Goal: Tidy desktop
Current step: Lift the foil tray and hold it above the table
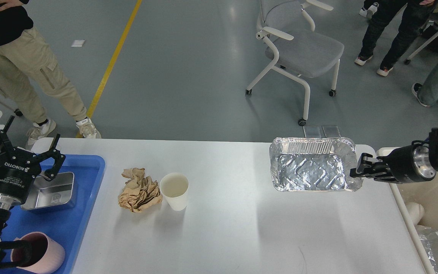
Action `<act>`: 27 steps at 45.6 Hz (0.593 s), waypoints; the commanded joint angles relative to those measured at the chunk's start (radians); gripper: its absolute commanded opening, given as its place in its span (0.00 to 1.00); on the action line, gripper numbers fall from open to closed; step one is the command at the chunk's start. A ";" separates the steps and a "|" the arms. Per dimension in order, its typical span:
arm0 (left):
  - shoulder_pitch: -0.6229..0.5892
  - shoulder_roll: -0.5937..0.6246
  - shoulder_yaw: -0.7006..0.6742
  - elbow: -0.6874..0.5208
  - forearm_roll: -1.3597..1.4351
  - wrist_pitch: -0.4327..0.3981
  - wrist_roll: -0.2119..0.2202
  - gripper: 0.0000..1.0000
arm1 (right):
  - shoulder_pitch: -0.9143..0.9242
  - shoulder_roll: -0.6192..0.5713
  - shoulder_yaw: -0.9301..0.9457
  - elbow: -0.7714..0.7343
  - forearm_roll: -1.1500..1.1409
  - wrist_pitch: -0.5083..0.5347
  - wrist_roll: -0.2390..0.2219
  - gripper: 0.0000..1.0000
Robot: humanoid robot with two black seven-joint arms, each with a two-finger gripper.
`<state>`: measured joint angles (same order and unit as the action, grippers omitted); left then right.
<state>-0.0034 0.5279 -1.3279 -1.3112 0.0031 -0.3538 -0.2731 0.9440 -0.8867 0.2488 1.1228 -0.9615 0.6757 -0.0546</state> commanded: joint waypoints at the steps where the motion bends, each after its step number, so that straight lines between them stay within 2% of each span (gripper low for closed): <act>1: 0.002 0.060 0.001 0.006 0.003 -0.016 0.005 0.97 | 0.001 0.017 -0.003 0.005 0.003 -0.002 -0.001 0.00; 9: 0.000 0.096 -0.004 0.006 0.011 0.033 0.014 0.97 | -0.002 0.023 -0.002 0.003 0.003 -0.008 -0.001 0.00; 17: -0.001 0.217 0.038 -0.002 0.064 0.081 0.089 0.97 | -0.004 0.026 0.000 0.000 0.003 -0.015 -0.001 0.00; 23: 0.002 0.381 0.090 -0.034 0.115 0.085 0.098 0.97 | -0.002 0.035 0.001 0.003 0.003 -0.015 -0.001 0.00; 27: 0.002 0.556 0.199 -0.072 0.149 0.085 0.097 0.97 | -0.004 0.040 0.001 0.002 0.003 -0.016 -0.001 0.00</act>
<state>-0.0030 0.8855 -1.2434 -1.3406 0.1093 -0.2703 -0.1777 0.9406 -0.8521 0.2492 1.1236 -0.9587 0.6610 -0.0553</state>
